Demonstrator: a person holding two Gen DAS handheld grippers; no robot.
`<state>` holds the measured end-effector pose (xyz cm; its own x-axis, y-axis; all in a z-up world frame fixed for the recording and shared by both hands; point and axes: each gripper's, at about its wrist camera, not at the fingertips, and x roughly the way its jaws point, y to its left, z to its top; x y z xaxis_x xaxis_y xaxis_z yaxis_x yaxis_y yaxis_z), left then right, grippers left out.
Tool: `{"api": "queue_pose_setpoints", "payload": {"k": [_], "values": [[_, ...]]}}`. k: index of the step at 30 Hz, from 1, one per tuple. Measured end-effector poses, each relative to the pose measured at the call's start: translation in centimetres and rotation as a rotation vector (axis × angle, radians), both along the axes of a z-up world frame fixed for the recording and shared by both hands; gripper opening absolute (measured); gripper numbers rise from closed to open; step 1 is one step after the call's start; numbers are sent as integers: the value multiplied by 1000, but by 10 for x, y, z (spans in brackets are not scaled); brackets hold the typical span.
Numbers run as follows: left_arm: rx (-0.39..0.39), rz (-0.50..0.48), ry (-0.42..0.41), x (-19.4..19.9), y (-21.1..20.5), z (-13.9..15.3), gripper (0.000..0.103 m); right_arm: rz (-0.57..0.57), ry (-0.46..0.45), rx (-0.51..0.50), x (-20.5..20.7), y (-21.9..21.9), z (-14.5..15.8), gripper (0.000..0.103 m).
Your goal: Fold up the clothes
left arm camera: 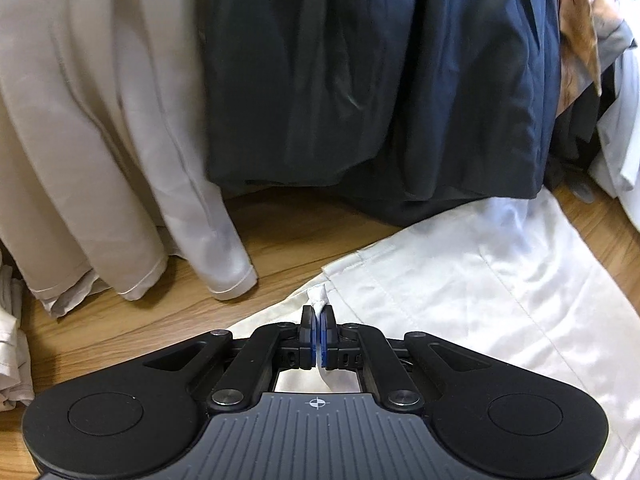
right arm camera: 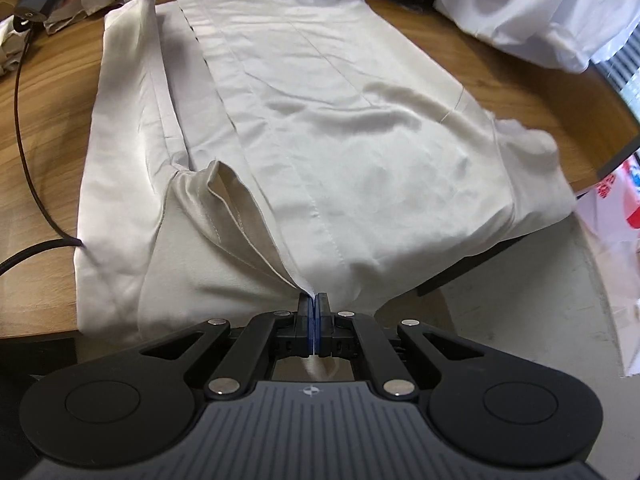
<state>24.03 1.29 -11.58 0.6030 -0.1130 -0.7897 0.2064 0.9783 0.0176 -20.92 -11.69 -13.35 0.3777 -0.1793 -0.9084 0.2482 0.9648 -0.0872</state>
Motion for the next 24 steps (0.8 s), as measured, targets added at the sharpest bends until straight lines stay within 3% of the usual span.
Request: {"api": "queue_pose_setpoints", "payload": {"k": [4, 6, 8, 10, 15, 17, 24], "values": [[26, 8, 20, 8, -17, -8, 6, -13, 5, 66, 2, -15, -1, 1], [30, 44, 25, 11, -23, -8, 19, -23, 11, 101, 2, -22, -1, 2], [22, 60, 16, 14, -27, -8, 42, -31, 15, 117, 0, -27, -1, 2], [-7, 79, 2, 16, -26, -3, 49, -40, 8, 126, -3, -30, 0, 5], [-35, 94, 11, 16, -23, 10, 54, -78, -52, 107, -14, -40, 11, 8], [-45, 82, 20, 12, -20, 17, 55, -92, -74, 105, -21, -46, 16, 17], [-89, 2, 74, -17, -3, 41, 59, -132, -91, 140, -48, -60, 24, 22]]}}
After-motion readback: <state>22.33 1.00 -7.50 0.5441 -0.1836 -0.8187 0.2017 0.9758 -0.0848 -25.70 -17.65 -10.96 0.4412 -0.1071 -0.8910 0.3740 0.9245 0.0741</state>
